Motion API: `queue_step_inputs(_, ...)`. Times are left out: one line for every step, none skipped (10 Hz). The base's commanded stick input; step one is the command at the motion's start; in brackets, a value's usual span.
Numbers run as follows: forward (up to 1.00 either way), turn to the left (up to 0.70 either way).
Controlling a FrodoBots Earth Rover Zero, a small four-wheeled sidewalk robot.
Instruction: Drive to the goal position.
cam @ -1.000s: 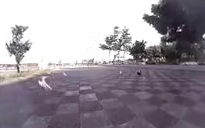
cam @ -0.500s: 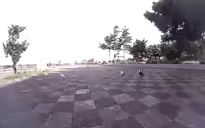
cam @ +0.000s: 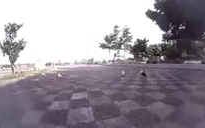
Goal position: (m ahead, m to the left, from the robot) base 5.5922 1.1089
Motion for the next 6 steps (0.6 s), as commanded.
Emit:
queue_step_inputs(0.7,0.35)
queue_step_inputs(0.7,0.35)
queue_step_inputs(0.7,0.35)
queue_step_inputs(0.7,0.0)
queue_step_inputs(0.7,0.0)
queue_step_inputs(0.7,0.0)
